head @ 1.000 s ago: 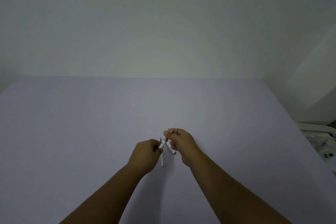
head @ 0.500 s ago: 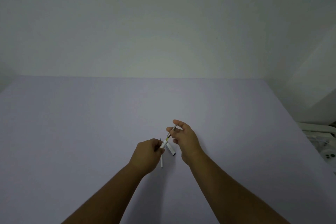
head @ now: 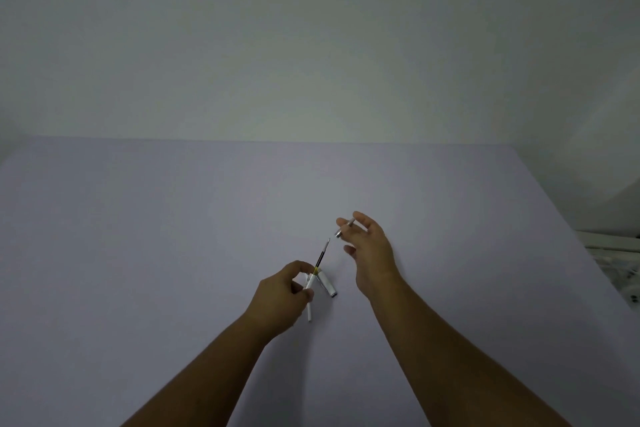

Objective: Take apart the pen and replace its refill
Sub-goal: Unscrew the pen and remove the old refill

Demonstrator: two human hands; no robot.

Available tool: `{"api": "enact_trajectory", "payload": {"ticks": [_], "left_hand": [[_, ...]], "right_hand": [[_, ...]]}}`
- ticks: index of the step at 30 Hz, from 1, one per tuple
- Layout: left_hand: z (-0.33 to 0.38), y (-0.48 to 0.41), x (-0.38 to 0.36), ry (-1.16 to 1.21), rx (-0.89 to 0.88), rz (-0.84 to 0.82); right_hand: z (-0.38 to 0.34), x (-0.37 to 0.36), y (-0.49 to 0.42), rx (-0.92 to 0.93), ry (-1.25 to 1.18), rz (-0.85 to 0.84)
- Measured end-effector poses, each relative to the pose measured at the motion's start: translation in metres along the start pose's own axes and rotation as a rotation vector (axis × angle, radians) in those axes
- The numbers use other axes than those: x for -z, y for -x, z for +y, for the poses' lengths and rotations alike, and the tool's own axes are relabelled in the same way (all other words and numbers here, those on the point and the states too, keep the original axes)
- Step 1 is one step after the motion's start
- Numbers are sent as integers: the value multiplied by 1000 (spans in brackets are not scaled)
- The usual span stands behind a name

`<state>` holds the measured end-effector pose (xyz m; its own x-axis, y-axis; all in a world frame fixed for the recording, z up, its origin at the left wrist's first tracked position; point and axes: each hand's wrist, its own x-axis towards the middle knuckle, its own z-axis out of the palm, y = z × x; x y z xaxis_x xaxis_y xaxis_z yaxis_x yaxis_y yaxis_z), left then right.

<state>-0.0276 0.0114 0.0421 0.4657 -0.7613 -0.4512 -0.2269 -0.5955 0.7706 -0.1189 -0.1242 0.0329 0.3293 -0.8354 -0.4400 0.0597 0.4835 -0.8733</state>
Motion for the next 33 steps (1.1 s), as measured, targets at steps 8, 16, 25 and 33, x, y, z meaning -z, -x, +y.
{"api": "enact_trajectory", "payload": {"ticks": [8, 16, 25, 33], "left_hand": [[-18, -13, -4, 64, 77, 18], [-22, -19, -10, 48, 79, 4], [-23, -22, -11, 41, 79, -8], [-16, -23, -17, -1, 27, -22]], "right_hand": [[54, 26, -21, 66, 1082, -124], [70, 31, -25, 132, 1226, -142], [72, 34, -23, 167, 1126, -102], [40, 11, 2, 21, 607, -107]]}}
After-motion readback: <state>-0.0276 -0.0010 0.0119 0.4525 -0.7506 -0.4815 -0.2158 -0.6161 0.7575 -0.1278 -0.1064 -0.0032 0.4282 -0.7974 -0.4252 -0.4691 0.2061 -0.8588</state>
